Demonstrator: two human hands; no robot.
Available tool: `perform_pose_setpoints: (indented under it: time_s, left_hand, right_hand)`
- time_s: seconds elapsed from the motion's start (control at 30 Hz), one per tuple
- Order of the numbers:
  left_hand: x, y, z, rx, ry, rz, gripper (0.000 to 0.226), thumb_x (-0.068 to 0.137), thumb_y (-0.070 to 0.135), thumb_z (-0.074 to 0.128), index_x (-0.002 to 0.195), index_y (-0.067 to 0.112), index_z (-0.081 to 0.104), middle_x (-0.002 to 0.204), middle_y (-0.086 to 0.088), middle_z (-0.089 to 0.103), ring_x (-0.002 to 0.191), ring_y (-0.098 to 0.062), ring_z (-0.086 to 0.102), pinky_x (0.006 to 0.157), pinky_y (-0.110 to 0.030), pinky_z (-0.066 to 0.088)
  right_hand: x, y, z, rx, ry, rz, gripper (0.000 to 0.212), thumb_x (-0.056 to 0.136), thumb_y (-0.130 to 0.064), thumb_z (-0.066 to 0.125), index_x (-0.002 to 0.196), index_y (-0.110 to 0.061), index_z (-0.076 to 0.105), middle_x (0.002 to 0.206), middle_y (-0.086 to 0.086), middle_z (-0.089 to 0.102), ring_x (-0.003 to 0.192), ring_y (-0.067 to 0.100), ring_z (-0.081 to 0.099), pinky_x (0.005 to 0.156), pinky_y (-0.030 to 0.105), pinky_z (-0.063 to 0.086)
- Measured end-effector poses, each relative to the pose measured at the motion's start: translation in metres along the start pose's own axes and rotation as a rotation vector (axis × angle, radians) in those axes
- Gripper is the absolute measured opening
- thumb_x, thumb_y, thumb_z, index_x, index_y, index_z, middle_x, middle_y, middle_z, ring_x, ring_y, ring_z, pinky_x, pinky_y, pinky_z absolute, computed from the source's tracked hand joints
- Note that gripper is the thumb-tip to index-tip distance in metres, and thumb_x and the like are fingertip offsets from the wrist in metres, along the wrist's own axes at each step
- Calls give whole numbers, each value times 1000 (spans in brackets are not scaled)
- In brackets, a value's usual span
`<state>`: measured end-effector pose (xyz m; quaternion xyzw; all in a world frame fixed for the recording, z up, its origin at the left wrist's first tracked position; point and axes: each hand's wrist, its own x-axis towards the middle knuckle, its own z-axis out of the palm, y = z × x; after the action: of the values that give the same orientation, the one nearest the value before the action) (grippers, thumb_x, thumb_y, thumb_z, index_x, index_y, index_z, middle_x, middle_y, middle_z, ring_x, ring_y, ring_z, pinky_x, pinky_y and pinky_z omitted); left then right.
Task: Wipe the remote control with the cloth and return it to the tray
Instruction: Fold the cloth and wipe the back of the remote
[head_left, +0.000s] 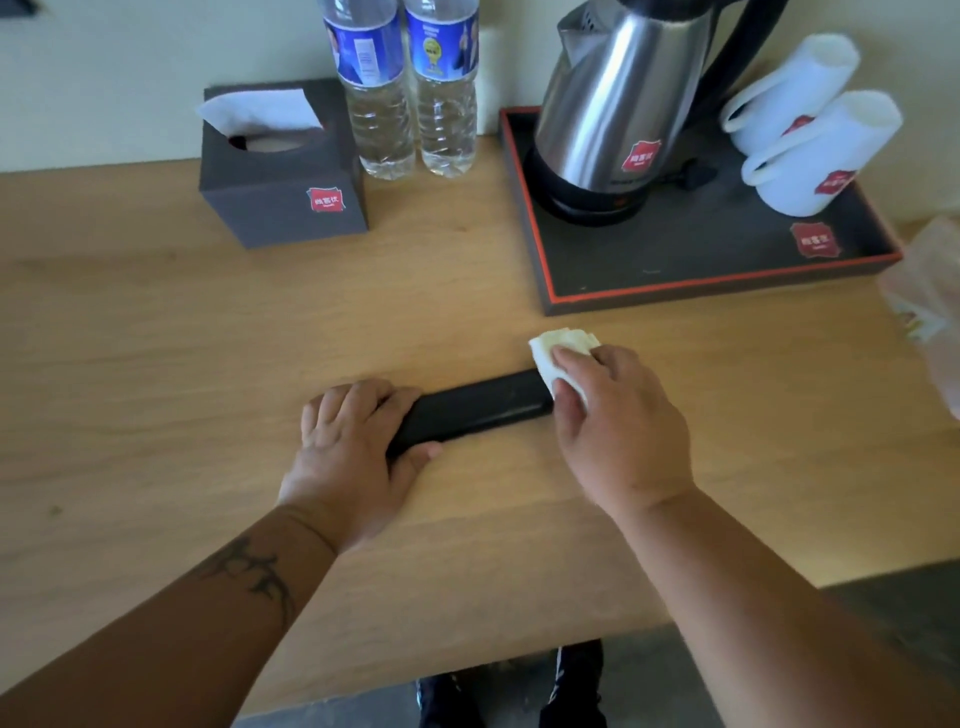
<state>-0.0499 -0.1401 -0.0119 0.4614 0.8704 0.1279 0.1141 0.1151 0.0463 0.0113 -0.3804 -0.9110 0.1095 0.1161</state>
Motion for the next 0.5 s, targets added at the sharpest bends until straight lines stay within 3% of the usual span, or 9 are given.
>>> perform_pose_setpoints:
  time_s: [0.13,0.27,0.5]
  left_hand:
    - [-2,1,0,-11,20,-6,63,89,67,36,135,26,49,123,2,45,114,-25,38,102,-40,28]
    - [-1,1,2,8,31,-1,60,88,65,42,134,27,49,123,2,46,113,-23,37,100,-34,24]
    - [-1,2,2,-1,30,-13,61,86,66,38,132,29,51,122,5,46,112,-20,34,98,-32,23]
  right_hand:
    - [-5,-30,7,74,50,113,31,91,-26,57,121,-24,64,110,6,60,87,29,59,62,32,48]
    - [-9,-57,11,34,27,46,27,89,-24,57,115,-26,65,103,3,60,80,26,54,56,29,39]
    - [-18,-81,4,115,-138,-120,30,89,-28,57,118,-30,64,97,1,58,75,23,56,50,31,43]
